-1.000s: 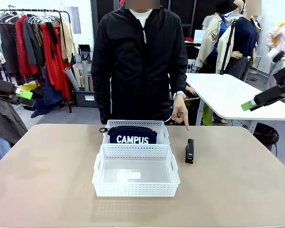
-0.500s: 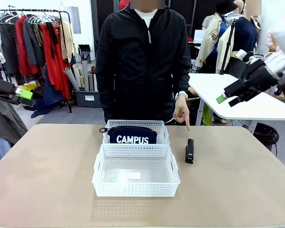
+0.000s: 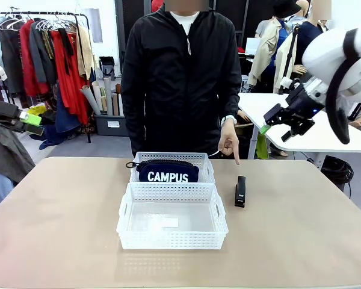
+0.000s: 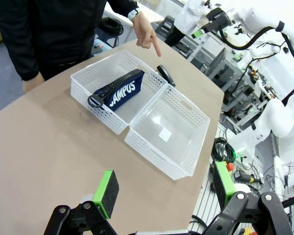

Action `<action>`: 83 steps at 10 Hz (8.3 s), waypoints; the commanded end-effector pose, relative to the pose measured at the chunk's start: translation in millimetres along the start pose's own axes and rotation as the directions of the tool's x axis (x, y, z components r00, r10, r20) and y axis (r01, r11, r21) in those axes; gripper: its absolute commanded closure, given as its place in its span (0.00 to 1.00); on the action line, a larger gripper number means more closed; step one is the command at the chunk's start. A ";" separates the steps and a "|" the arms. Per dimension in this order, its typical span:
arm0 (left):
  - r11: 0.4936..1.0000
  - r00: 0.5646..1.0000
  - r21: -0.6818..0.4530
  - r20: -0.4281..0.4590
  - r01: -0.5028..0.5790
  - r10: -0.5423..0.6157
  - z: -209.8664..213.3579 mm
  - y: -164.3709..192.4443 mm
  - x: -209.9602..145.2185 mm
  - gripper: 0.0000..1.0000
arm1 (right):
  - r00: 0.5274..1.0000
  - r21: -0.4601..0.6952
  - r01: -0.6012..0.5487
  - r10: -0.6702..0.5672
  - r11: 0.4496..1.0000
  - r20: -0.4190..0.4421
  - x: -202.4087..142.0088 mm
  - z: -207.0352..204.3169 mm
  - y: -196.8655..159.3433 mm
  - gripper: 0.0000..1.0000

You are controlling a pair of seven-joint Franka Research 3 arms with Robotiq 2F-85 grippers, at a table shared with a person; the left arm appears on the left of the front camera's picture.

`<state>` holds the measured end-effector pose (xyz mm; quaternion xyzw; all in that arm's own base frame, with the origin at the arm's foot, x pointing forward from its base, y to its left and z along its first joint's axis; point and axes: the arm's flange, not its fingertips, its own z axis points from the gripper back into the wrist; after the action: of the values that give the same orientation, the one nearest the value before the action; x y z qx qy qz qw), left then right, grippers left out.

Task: Distribute items into two baskets.
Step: Pick up the Stapler that the person points to.

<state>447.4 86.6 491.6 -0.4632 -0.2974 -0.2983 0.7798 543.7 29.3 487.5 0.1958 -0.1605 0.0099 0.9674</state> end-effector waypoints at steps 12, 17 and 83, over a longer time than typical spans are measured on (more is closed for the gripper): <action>1.000 1.000 0.002 0.001 0.001 -0.001 0.8 -1.7 -0.6 0.00 | 0.956 -0.266 0.265 -0.289 0.927 -0.056 9.9 -110.7 33.0 0.00; 1.000 1.000 0.002 0.001 0.001 -0.001 0.8 -1.7 -0.6 0.00 | 0.946 -0.317 0.264 -0.309 0.911 -0.098 -0.6 -148.3 39.6 0.00; 1.000 1.000 0.002 0.001 0.001 -0.001 0.8 -1.7 -0.6 0.00 | 0.577 -0.111 -0.792 0.677 0.600 -0.457 -127.6 71.0 108.0 1.00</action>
<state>447.5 86.6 491.4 -0.4632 -0.2972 -0.2982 0.7799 390.1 103.6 541.8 -0.0663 -0.0309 0.4107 0.9088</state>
